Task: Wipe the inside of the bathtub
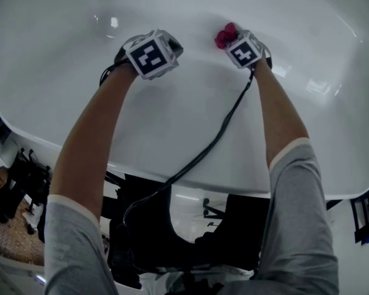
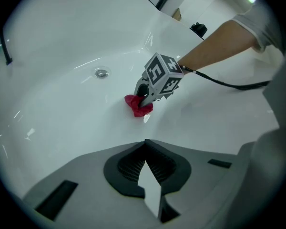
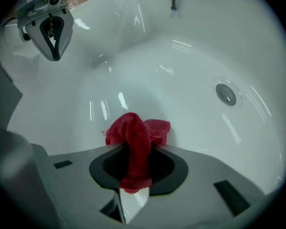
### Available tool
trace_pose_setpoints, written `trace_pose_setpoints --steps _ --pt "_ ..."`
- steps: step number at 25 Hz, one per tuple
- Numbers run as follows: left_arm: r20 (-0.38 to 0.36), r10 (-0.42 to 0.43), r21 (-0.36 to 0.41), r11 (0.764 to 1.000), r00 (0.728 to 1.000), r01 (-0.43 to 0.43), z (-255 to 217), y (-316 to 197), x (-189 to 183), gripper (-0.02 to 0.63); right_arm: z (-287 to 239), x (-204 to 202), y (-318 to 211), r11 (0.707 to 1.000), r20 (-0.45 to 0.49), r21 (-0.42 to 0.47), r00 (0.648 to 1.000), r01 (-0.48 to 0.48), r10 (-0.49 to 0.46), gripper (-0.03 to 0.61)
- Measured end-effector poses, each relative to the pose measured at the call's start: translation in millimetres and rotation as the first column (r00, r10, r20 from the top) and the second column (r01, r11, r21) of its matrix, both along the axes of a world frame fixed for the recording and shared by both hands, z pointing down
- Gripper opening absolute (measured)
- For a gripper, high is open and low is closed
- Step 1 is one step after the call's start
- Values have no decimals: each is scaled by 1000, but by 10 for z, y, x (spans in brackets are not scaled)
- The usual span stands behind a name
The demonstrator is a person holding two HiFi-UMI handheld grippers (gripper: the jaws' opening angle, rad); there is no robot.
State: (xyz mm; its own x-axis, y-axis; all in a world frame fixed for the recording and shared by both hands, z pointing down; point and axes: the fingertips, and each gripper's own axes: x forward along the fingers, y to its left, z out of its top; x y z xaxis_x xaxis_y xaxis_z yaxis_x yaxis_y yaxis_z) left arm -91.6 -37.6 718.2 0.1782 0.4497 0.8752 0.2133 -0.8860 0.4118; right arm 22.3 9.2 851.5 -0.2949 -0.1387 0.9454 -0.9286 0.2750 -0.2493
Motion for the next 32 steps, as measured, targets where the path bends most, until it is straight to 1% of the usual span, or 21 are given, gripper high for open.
trace_pose_setpoints --steps 3,7,9,10,11,12,14,15,19,23,24,26,29,32 --pt "0 -9 -9 1000 1000 9 -29 64 -16 5 7 -8 45 998 -9 -55 1000 22 -22 98" --pt "2 -13 0 1000 1000 13 -91 119 -72 5 -38 -253 173 989 26 -94 993 117 -115 98" --pt "-6 -18 5 1000 1000 18 -75 117 -69 5 -11 -330 214 985 23 -107 990 138 -137 98" --pt "-9 -20 7 1000 1000 20 -64 115 -70 5 2 -369 231 984 33 -115 990 137 -134 98" --pt "-11 -22 7 1000 1000 22 -56 113 -77 5 4 -438 252 983 62 -125 990 136 -130 98" --pt "-11 -25 8 1000 1000 25 -51 109 -92 5 -9 -553 273 981 112 -131 985 142 -128 98" --pt "-11 -33 10 999 999 33 -37 89 -126 5 -59 -846 293 977 232 -125 962 176 -143 98" --pt "-14 -37 9 999 999 37 -26 80 -137 5 -70 -940 300 974 267 -123 951 193 -154 98" --pt "-16 -46 -2 999 999 46 -14 91 -201 5 -57 -974 268 969 284 -130 944 209 -166 95" --pt "-15 -61 4 998 998 61 -90 80 -212 5 -138 -871 336 968 280 -184 953 173 -117 92" --pt "-17 -66 4 998 998 66 -135 80 -213 5 -199 -874 345 968 288 -193 952 162 -102 92" --pt "-28 -84 3 996 996 84 -272 72 -211 5 -415 -976 300 972 329 -177 940 152 -87 92" --pt "-46 -112 4 994 993 112 -548 53 -227 5 -815 -1153 223 975 377 -143 921 169 -104 92" --pt "-56 -141 8 990 988 141 -838 40 -277 5 -1192 -1259 204 975 407 -130 906 182 -115 92"
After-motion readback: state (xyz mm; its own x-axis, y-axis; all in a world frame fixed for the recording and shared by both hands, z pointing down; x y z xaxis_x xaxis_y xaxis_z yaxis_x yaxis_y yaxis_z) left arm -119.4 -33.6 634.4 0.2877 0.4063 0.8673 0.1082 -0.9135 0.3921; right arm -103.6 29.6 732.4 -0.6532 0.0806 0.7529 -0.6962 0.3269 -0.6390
